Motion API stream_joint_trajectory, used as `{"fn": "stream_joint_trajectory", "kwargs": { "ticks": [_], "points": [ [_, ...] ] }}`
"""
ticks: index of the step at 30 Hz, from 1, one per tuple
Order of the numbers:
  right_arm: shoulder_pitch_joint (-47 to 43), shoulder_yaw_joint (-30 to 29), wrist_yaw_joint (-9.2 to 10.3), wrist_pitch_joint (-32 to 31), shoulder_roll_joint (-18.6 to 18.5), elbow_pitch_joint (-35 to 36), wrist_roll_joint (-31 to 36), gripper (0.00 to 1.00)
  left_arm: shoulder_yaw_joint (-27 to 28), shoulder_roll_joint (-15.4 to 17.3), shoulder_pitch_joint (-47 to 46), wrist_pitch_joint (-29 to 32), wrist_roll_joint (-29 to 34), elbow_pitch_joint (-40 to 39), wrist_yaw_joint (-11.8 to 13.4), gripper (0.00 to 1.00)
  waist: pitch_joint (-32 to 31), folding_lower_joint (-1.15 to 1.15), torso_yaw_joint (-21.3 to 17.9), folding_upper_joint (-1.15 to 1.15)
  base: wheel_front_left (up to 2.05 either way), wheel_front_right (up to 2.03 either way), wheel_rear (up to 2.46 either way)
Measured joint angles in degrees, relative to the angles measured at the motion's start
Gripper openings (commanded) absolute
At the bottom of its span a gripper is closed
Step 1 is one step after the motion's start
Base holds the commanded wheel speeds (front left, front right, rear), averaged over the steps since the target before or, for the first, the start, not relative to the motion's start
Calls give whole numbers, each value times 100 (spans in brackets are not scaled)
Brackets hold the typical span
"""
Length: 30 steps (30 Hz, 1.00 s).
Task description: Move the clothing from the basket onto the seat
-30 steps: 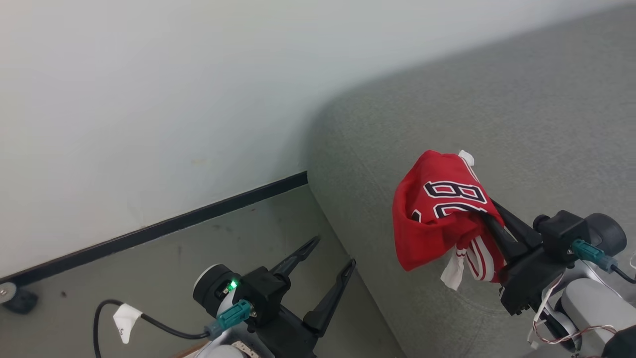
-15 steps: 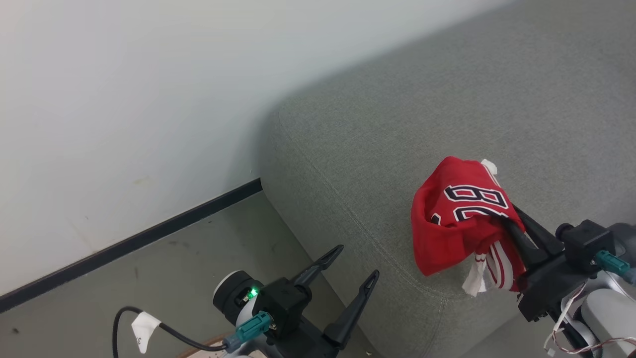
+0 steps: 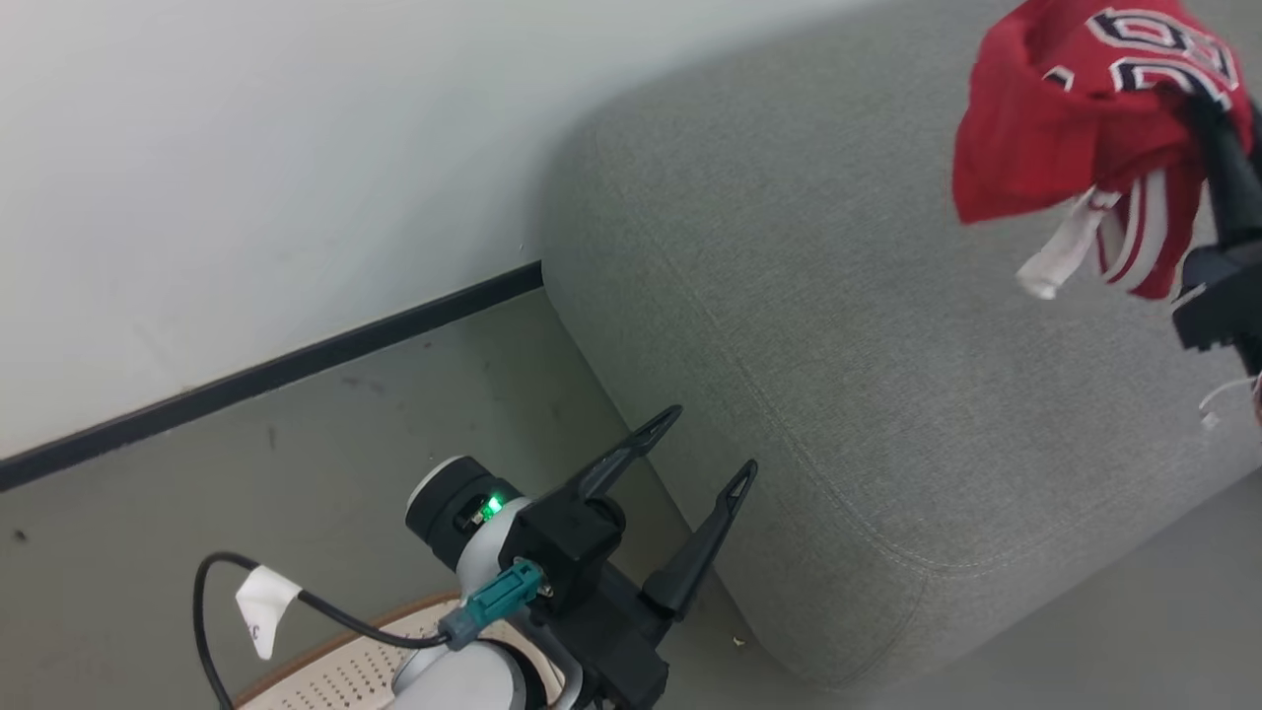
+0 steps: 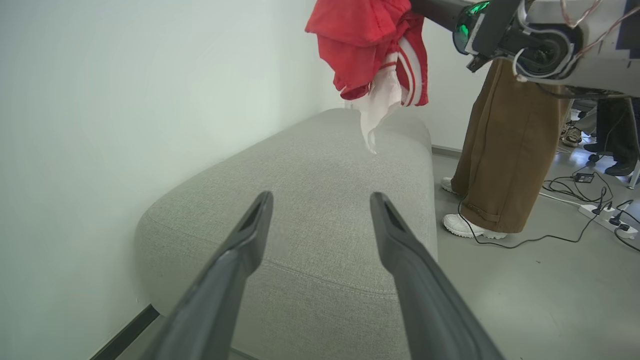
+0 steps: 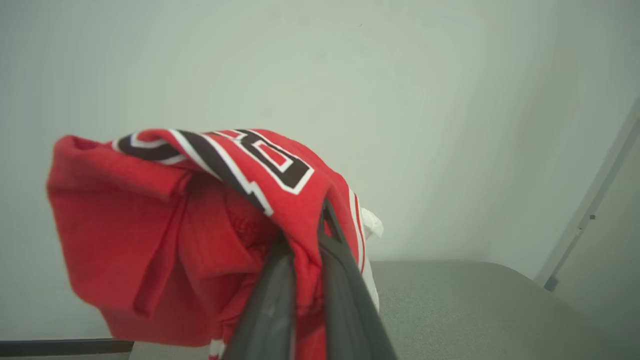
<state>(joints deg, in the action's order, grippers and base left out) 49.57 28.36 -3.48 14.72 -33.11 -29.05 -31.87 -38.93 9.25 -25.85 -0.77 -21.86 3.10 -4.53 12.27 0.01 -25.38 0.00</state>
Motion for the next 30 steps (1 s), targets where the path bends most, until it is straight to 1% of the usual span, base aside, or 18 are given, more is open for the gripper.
{"fn": "stream_joint_trajectory", "kwargs": {
  "ticks": [3,9,15,17,18,20,21,23,25,30],
  "points": [
    [360,-174,0,0,-62,-383,-51,0,1,-4,-211,78,73,-104,1,100,201,0,123,0,0,0,0],
    [797,-439,-5,0,-356,-1125,-94,0,-52,-78,-662,221,174,-252,-3,100,592,0,441,0,0,0,0],
    [864,-466,-7,0,-407,-1747,-79,0,-145,-164,-926,302,240,-405,-11,100,963,1,814,0,0,0,0],
    [864,-491,-7,-1,-414,-1890,-79,0,-185,-166,-950,325,274,-443,-52,100,1087,1,932,0,0,0,0],
    [864,-491,-7,-1,-414,-1890,-79,0,-185,-166,-950,325,274,-443,-52,100,1087,1,932,0,0,0,0],
    [878,-511,2,-1,-391,-2096,-78,0,-237,-164,-985,371,386,-533,-54,100,1274,0,1092,0,0,0,0],
    [878,-511,2,-1,-391,-2096,-78,0,-237,-164,-985,371,386,-533,-54,100,1274,0,1092,0,0,0,0],
    [932,-516,11,-1,-338,-2223,-77,0,-240,-158,-1054,381,398,-579,-56,100,1401,0,1186,1,0,0,0],
    [1002,-514,67,0,-227,-2298,-54,0,-241,-146,-1092,416,431,-598,-58,100,1526,0,1267,0,0,0,0],
    [1042,-468,96,-1,242,-2629,-46,0,-235,-65,-1163,421,441,-565,-60,100,1795,1,1419,1,0,0,0]
  ]
}}
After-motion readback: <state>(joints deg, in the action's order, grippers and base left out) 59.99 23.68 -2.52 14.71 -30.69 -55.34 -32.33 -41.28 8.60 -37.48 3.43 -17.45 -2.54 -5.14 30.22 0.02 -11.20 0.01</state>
